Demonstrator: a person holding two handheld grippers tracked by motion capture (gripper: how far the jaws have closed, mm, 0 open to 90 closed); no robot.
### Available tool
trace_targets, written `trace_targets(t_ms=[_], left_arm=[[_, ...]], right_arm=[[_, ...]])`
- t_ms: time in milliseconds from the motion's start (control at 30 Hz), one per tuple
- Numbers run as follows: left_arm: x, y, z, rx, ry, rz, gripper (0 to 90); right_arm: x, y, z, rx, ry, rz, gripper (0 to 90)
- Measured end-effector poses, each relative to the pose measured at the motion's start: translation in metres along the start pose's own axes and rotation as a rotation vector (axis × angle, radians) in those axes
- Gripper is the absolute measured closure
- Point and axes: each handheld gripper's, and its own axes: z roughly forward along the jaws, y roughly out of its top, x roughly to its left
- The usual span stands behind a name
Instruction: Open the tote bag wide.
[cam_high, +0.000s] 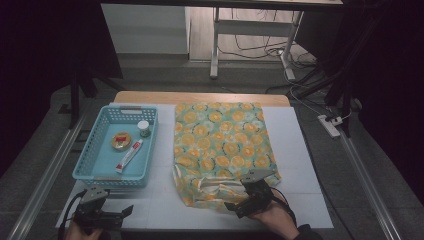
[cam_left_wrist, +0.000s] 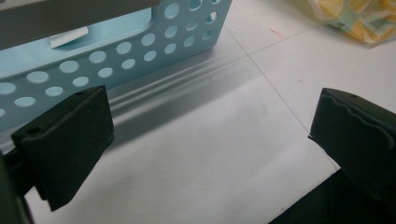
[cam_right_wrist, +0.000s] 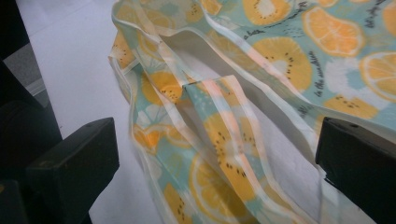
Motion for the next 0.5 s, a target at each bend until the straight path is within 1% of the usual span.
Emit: trace_targets(t_ms=[200, 400, 467, 500], left_arm=[[0.0, 0.0, 0.0, 0.001, -0.001, 0.001, 0.0], [0.0, 0.0, 0.0, 0.003, -0.002, 0.004, 0.0], [0.0, 0.0, 0.0, 0.004, -0.002, 0.004, 0.0], [0.0, 0.0, 0.0, 0.005, -0.002, 0.004, 0.0]], right_arm=[[0.002, 0.007, 0.014, 0.034, 0.012, -0.032, 1.9], [0.0, 0.011, 0.025, 0.054, 0.015, -0.068, 9.9], [-0.001, 0.012, 0.029, 0.07, 0.019, -0.08, 14.2], [-0.001, 0.012, 0.03, 0.075, 0.016, -0.09, 17.8]])
